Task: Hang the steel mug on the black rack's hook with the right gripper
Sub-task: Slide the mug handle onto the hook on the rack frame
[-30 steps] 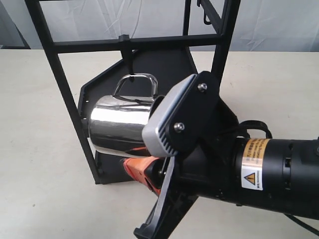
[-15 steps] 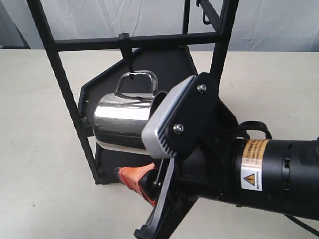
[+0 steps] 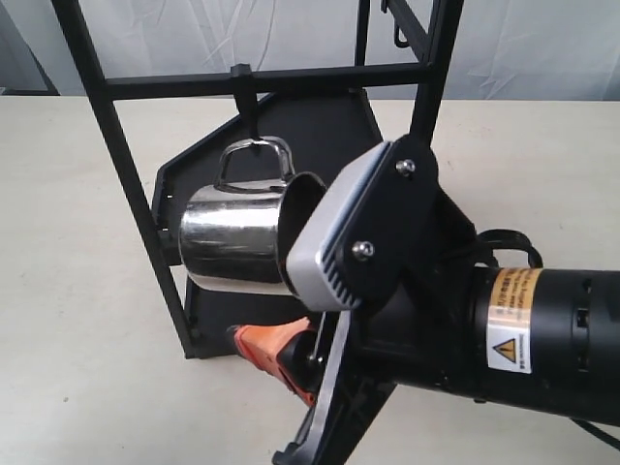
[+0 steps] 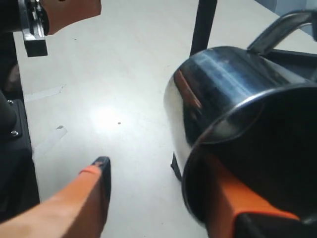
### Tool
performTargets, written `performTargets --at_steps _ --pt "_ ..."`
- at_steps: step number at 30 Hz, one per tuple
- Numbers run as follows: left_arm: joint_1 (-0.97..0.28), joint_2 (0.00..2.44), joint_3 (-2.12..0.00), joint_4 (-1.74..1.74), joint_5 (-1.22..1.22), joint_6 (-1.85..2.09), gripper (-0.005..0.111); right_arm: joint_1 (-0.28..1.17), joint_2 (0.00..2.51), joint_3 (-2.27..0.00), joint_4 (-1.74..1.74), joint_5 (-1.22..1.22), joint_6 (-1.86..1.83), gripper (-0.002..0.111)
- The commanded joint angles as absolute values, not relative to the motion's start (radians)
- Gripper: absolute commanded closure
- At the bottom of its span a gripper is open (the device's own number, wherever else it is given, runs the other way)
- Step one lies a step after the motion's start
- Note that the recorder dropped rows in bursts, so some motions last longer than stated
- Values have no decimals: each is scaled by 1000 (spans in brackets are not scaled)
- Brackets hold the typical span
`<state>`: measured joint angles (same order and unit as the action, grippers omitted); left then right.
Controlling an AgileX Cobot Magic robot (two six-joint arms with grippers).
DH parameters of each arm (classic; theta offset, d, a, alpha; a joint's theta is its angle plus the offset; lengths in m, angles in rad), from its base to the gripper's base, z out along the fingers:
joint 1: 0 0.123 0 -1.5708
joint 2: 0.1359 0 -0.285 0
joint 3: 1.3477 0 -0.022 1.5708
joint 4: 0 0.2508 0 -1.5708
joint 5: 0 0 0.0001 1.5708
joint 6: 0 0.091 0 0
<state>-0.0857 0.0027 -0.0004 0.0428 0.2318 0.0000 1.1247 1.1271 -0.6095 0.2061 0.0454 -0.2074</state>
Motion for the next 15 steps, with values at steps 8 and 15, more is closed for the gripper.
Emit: performTargets --at_steps 8,15 --pt "-93 0 0 46 232 0 105 1067 1107 -604 172 103 -208 56" --pt "-93 0 0 46 232 0 105 1067 1033 -604 117 148 -208 56"
